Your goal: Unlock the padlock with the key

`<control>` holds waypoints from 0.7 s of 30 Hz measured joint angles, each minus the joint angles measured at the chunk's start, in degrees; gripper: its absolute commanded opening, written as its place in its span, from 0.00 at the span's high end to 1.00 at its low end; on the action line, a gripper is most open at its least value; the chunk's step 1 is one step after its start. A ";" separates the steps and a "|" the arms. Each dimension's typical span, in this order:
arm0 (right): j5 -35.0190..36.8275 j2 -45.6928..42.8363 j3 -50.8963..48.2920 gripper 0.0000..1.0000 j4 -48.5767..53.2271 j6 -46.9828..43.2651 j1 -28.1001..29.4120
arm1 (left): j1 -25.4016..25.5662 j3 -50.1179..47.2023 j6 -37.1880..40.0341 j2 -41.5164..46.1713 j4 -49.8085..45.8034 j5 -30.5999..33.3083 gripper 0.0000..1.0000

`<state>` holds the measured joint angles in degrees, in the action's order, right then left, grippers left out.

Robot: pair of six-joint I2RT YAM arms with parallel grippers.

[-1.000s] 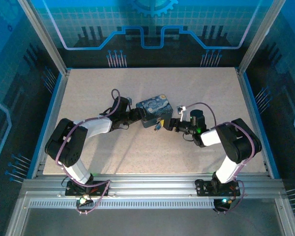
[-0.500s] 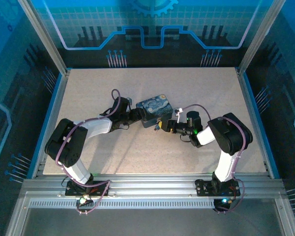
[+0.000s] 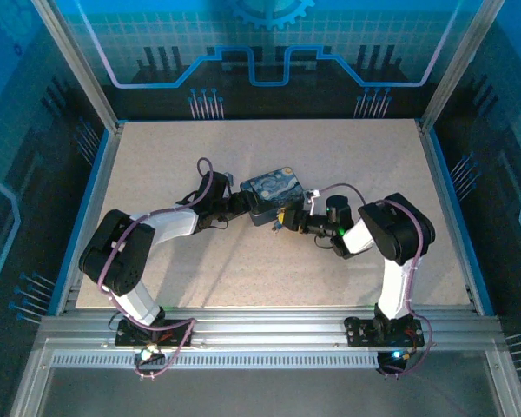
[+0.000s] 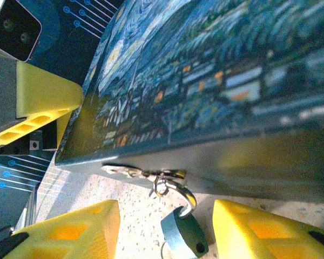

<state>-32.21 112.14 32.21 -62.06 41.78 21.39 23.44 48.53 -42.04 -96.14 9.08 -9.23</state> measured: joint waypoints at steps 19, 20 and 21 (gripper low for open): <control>-0.85 2.67 1.18 0.69 -2.25 2.12 0.00 | 0.00 0.00 -0.02 0.00 0.00 0.00 0.37; -0.85 2.67 1.18 0.70 -2.25 2.19 0.00 | 0.04 0.00 -0.02 0.00 0.00 0.00 0.37; -0.85 2.69 1.18 0.72 -2.23 2.25 0.00 | 0.07 0.00 -0.02 0.00 0.00 0.04 0.37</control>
<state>-33.06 114.83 33.39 -64.29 44.03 21.39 23.51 48.53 -42.06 -96.14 9.08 -9.19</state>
